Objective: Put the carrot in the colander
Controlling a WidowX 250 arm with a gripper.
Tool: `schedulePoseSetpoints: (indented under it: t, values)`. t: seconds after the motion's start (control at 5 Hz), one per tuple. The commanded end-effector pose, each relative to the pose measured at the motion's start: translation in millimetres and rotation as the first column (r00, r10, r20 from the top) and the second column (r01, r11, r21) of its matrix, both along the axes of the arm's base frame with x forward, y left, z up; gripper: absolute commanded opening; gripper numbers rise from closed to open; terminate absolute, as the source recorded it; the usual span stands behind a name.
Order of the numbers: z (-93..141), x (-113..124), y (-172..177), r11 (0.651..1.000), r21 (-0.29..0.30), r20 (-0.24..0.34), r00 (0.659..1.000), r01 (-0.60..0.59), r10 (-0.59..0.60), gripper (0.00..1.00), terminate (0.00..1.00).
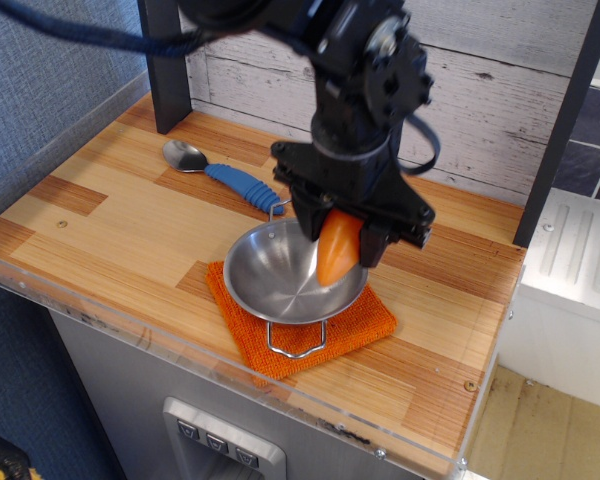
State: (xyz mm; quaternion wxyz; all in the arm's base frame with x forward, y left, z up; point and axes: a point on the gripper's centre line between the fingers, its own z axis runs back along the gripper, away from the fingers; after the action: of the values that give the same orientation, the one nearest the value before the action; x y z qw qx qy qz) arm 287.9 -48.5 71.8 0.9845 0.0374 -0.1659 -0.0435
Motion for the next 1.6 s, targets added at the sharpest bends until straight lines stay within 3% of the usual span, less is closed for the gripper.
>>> schedulePoseSetpoints:
  t: [0.0, 0.6, 1.0, 1.2, 1.4]
  values:
    - [1.2, -14.2, 13.5, 0.997, -0.026, 0.034, 0.996, -0.078, 0.079, 0.00, 0.00]
    - [-13.4, -1.8, 29.0, 0.982, -0.050, -0.013, 0.984, -0.180, 0.179, 0.00, 0.00]
    - [-35.8, 0.4, 24.4, 0.987, -0.050, -0.078, 0.985, -0.155, 0.151, 0.00, 0.00]
    - [-38.6, 0.6, 24.6, 0.992, -0.016, -0.113, 0.986, -0.127, 0.125, 0.00, 0.00]
    - [-34.2, 3.3, 23.5, 0.992, 0.000, -0.119, 0.985, -0.127, 0.126, 1.00, 0.00]
